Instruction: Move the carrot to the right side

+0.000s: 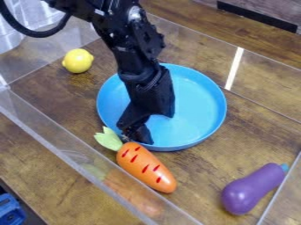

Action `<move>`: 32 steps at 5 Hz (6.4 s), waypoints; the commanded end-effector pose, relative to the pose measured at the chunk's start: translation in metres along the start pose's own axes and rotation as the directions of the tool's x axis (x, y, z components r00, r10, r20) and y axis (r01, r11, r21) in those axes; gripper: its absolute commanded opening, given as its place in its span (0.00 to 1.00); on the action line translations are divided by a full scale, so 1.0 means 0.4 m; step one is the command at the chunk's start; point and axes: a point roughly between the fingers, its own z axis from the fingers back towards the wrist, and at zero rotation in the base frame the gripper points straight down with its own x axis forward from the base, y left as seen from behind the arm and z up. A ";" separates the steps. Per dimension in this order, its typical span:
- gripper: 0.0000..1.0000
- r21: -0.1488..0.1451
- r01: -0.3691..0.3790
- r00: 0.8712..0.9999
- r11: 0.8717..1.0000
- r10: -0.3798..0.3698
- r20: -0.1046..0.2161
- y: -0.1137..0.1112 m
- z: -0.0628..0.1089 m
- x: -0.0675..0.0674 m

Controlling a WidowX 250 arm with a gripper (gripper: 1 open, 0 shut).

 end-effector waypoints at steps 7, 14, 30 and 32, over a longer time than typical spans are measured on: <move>1.00 -0.066 -0.070 0.997 0.995 0.068 -0.040 -0.051 0.003 -0.064; 1.00 0.009 -0.364 0.927 0.932 0.363 -0.095 -0.023 0.045 -0.087; 1.00 -0.036 -0.193 0.981 0.981 0.193 0.007 -0.116 0.006 0.081; 1.00 -0.041 -0.180 0.984 0.983 0.181 0.004 -0.133 0.001 0.094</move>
